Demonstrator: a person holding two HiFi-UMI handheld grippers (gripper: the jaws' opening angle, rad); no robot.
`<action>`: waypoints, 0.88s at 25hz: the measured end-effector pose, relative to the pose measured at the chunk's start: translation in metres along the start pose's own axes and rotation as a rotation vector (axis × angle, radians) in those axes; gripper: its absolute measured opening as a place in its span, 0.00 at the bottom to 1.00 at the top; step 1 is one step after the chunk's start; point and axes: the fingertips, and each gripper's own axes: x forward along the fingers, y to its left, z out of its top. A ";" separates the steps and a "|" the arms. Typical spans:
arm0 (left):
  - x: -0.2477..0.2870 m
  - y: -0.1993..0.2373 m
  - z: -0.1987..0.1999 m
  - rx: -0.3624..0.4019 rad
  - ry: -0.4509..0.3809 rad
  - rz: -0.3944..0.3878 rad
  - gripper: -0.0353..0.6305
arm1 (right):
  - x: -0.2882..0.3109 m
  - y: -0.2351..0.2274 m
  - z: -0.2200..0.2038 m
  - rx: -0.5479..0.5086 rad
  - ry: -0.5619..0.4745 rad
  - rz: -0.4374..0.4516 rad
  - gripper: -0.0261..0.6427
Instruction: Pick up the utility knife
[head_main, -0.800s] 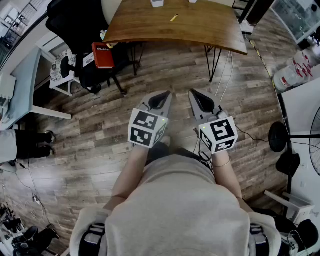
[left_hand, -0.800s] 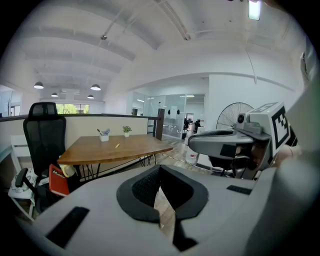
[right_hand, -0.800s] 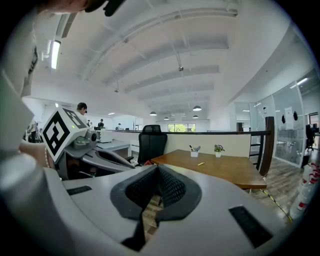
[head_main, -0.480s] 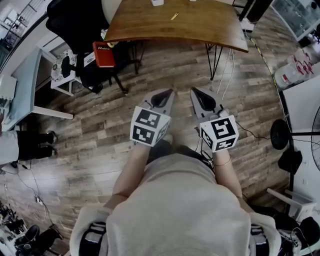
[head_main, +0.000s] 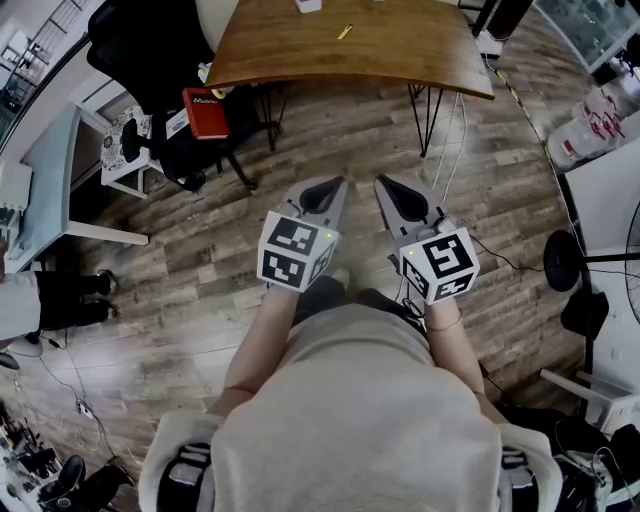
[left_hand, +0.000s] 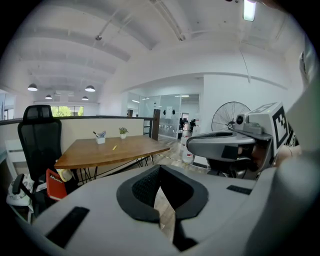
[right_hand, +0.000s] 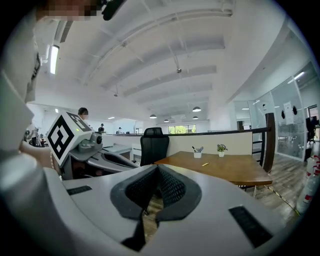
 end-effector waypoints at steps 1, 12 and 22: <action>-0.001 0.002 0.001 -0.009 -0.010 -0.009 0.06 | 0.002 0.002 0.000 0.000 -0.002 0.007 0.06; -0.001 0.029 0.012 0.018 -0.074 -0.080 0.08 | 0.031 -0.008 0.003 -0.006 -0.005 -0.044 0.06; 0.007 0.065 0.028 0.018 -0.098 -0.110 0.16 | 0.058 -0.020 0.005 0.005 0.008 -0.117 0.06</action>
